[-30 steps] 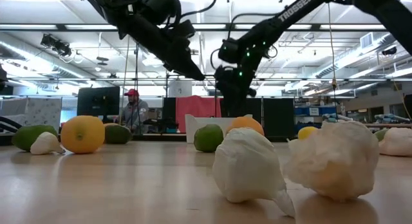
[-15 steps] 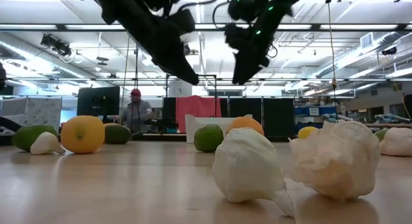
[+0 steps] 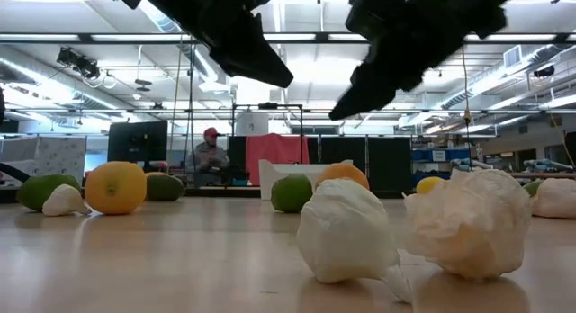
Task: Sort produce into baskets
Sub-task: Put the garlic into the top white bin
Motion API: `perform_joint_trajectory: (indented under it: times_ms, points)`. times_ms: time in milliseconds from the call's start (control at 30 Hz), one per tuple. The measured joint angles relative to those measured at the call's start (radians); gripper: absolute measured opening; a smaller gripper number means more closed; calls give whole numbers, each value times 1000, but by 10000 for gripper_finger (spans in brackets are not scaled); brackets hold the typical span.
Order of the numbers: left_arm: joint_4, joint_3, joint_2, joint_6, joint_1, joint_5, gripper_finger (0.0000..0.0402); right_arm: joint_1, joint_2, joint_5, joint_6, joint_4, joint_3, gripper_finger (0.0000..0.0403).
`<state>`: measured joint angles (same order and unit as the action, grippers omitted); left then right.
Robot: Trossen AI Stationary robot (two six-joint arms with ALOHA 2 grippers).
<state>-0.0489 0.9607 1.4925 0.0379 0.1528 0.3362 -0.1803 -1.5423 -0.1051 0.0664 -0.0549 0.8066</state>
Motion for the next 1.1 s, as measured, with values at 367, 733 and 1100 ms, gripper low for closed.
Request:
perform_joint_trajectory:
  times_ms: [367, 733, 1100]
  points:
    - [29, 0, 0, -1, 6, 1, 158, -80, -194, -111, -197, -161, -5, 249]
    - [31, 0, 0, -31, 5, 6, 158, -80, -206, -135, -219, -80, -5, 232]
    - [38, 0, 0, -56, 4, 54, 158, -72, -206, -107, -245, -73, -5, 148]
